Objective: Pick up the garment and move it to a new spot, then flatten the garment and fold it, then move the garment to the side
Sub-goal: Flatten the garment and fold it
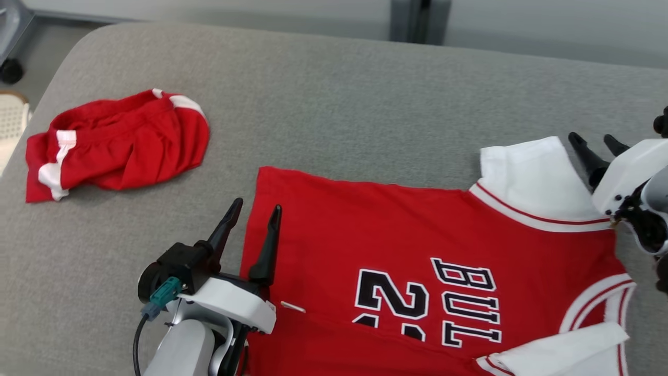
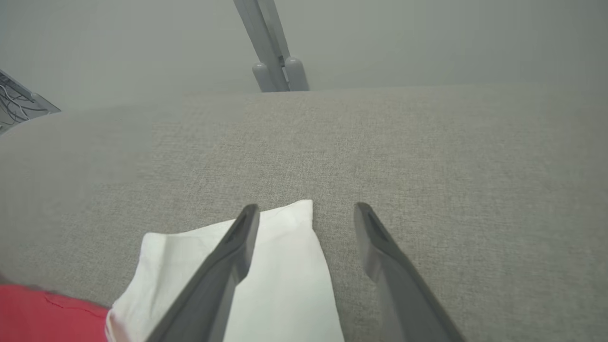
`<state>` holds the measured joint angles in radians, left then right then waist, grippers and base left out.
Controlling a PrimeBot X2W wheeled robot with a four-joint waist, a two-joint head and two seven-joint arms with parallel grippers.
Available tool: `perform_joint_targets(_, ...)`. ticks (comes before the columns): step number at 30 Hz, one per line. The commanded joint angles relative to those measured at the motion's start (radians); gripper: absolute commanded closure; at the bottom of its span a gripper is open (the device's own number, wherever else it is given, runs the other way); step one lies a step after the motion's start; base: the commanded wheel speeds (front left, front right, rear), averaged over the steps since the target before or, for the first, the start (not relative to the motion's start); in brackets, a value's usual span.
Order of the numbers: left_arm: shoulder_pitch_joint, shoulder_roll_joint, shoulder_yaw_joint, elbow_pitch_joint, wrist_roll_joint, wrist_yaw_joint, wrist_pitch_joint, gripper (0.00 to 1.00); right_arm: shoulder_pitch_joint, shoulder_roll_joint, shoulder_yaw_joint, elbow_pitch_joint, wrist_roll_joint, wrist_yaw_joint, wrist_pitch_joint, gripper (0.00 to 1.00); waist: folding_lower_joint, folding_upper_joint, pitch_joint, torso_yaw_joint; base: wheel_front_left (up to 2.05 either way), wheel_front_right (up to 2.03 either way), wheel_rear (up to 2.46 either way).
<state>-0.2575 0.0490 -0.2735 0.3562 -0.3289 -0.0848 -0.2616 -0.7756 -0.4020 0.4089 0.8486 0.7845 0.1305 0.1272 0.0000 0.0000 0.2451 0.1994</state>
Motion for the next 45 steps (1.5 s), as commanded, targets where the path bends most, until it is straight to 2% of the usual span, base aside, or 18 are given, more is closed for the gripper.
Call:
perform_joint_targets(1,-0.025,0.004,-0.004,-0.008,-0.008,0.007,-0.004,0.00,-0.020,-0.023,0.015,0.016,0.006,0.000,0.014,0.00,0.0000,0.0000,0.039,0.042,0.00,0.00,0.00)
perform_joint_targets(7,-0.044,0.003,-0.033,-0.028,-0.034,0.030,-0.004,0.00,-0.091,-0.078,0.096,0.087,0.036,0.000,0.073,0.00,0.0000,0.0000,0.073,0.087,0.00,0.00,0.00)
perform_joint_targets(13,-0.048,0.003,-0.043,-0.041,-0.052,0.050,-0.004,0.00,-0.136,-0.098,0.156,0.144,0.063,0.000,0.098,0.00,0.0000,0.0000,0.088,0.110,0.00,0.00,0.00)
perform_joint_targets(18,-0.057,0.003,-0.038,-0.042,-0.050,0.049,-0.004,0.00,-0.153,-0.093,0.196,0.184,0.088,0.000,0.122,0.00,0.0000,0.0000,0.096,0.117,0.00,0.00,0.00)
perform_joint_targets(19,-0.059,0.003,-0.037,-0.042,-0.050,0.050,-0.004,0.00,-0.151,-0.090,0.204,0.188,0.095,0.000,0.123,0.21,0.0000,0.0000,0.097,0.117,0.00,0.00,0.00)
perform_joint_targets(20,-0.061,0.003,-0.035,-0.043,-0.051,0.050,-0.004,0.00,-0.151,-0.088,0.210,0.190,0.102,0.000,0.124,0.67,0.0000,0.0000,0.098,0.118,0.00,0.00,0.00)
perform_joint_targets(21,-0.062,0.003,-0.035,-0.044,-0.052,0.051,-0.004,0.00,-0.153,-0.088,0.217,0.189,0.109,0.000,0.122,1.00,0.0000,0.0000,0.098,0.118,0.00,0.00,0.00)
perform_joint_targets(28,-0.069,0.003,-0.022,-0.033,-0.054,0.046,-0.004,0.00,-0.138,-0.091,0.250,0.170,0.159,0.000,0.101,1.00,0.0000,0.0000,0.094,0.113,0.00,0.00,0.00)
perform_joint_targets(32,-0.099,0.003,-0.002,0.012,-0.020,0.041,-0.004,0.00,-0.129,-0.092,0.277,0.147,0.186,0.000,0.067,1.00,0.0000,0.0000,0.090,0.096,0.00,0.00,0.00)
perform_joint_targets(40,-0.257,0.022,-0.011,0.263,0.009,0.002,0.011,0.00,-0.137,-0.102,0.343,0.113,0.231,0.000,0.030,1.00,0.0000,0.0000,0.097,0.060,0.00,0.00,0.00)
perform_joint_targets(45,-0.382,0.036,-0.038,0.386,-0.007,-0.026,0.103,0.00,-0.158,-0.107,0.378,0.109,0.255,0.000,0.013,1.00,0.0000,0.0000,0.111,0.045,0.00,0.00,0.00)
